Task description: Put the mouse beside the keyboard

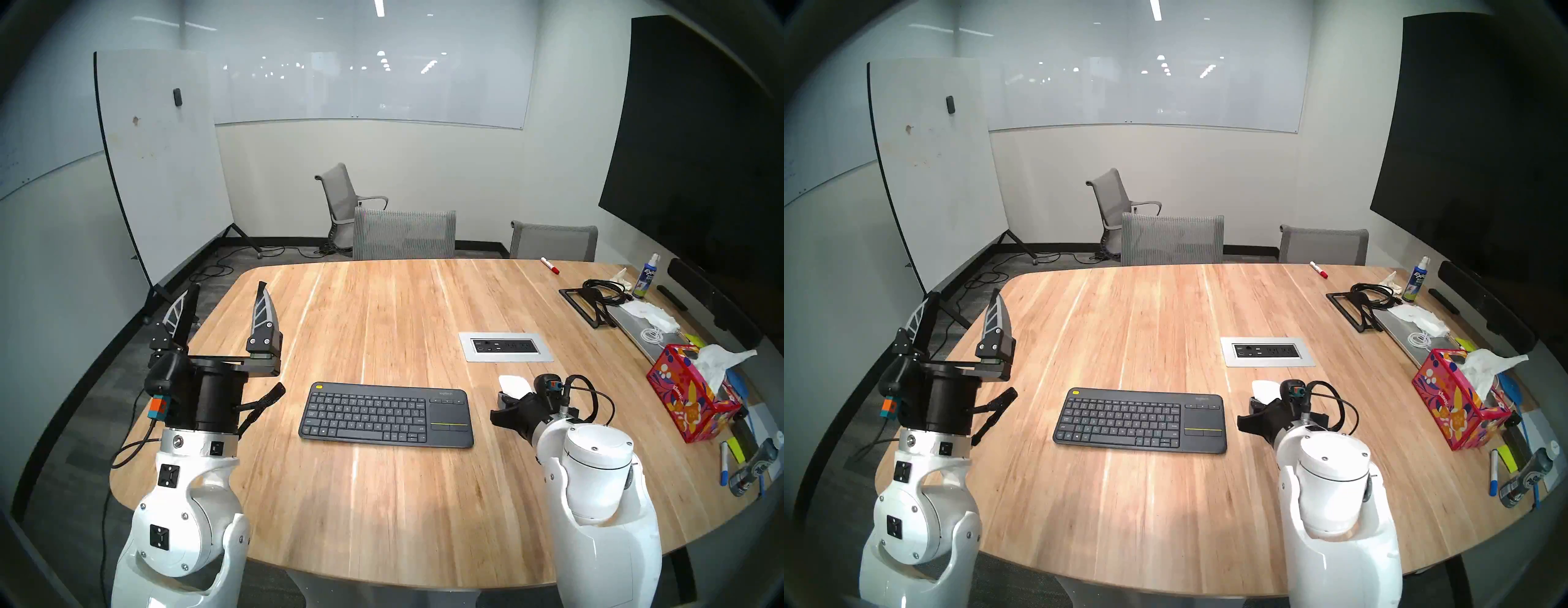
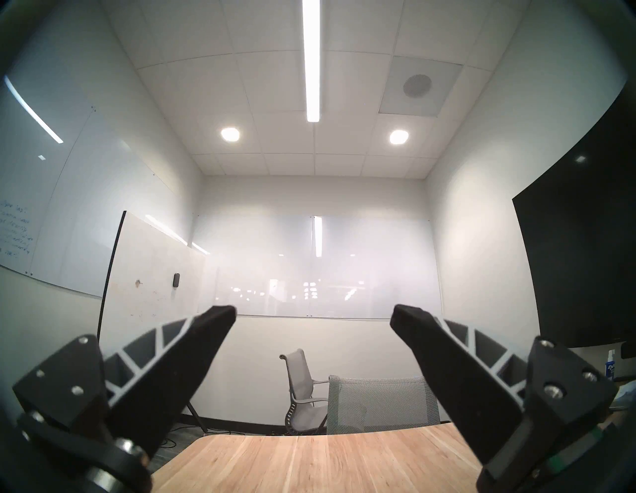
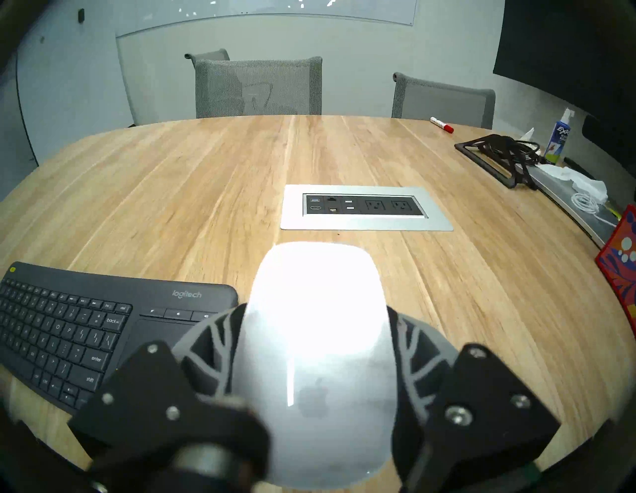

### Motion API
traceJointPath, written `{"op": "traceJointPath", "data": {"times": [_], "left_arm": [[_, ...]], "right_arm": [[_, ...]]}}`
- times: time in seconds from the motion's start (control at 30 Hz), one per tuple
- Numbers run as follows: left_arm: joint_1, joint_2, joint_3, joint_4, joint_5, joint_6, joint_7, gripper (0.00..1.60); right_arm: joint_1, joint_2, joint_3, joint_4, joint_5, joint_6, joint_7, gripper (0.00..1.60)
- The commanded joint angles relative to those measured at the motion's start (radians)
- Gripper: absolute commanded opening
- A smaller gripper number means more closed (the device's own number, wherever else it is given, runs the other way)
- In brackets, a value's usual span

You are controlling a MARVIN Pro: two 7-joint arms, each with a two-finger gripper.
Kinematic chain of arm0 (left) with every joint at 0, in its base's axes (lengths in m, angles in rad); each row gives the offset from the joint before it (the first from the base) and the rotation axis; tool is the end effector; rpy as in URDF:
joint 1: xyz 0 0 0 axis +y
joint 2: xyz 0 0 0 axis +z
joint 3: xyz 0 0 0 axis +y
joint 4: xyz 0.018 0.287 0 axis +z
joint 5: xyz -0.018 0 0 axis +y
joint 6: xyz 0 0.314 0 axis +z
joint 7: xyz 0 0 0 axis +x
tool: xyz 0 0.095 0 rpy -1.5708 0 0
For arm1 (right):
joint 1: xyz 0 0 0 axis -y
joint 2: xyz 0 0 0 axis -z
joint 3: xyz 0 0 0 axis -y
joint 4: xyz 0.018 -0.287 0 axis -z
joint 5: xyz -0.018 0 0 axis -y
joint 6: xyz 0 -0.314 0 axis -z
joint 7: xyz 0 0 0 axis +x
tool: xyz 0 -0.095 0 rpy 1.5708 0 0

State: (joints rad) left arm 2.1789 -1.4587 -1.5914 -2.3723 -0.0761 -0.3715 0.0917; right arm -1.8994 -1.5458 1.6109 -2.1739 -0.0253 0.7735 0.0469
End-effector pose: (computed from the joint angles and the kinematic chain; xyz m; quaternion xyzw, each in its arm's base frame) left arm 0.2433 0.0157 -0.1516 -0.4827 -0.0125 -0.8757 0.0021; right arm 0.3148 -0.0160 -0.2548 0.8598 0.0117 0.5103 0.0154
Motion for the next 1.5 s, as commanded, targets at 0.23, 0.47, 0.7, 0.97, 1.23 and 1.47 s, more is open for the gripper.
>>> {"op": "traceJointPath", "data": {"times": [0.23,0.47,0.7,0.97,1.23,1.47], "left_arm": [[-0.003,0.001,-0.001,-0.024,0.001,-0.002,0.000,1.60],[-0.003,0.001,-0.001,-0.024,0.001,-0.002,0.000,1.60],[-0.003,0.001,-0.001,-0.024,0.001,-0.002,0.000,1.60],[-0.003,0.001,-0.001,-0.024,0.001,-0.002,0.000,1.60],[-0.003,0.001,-0.001,-0.024,0.001,-0.002,0.000,1.60],[-0.003,0.001,-0.001,-0.025,0.001,-0.002,0.000,1.60]], "right_arm": [[0.047,0.025,-0.013,0.006,0.009,-0.016,0.038,0.00],[0.035,0.012,-0.016,0.009,0.008,-0.022,0.028,0.00],[0.019,0.049,-0.019,0.019,-0.008,-0.079,0.042,0.00],[-0.009,0.053,-0.029,0.046,-0.027,-0.178,0.044,0.00],[-0.010,0.028,-0.022,0.087,-0.018,-0.244,0.045,0.00],[-0.014,0.012,-0.006,0.120,-0.002,-0.273,0.039,0.00]]}}
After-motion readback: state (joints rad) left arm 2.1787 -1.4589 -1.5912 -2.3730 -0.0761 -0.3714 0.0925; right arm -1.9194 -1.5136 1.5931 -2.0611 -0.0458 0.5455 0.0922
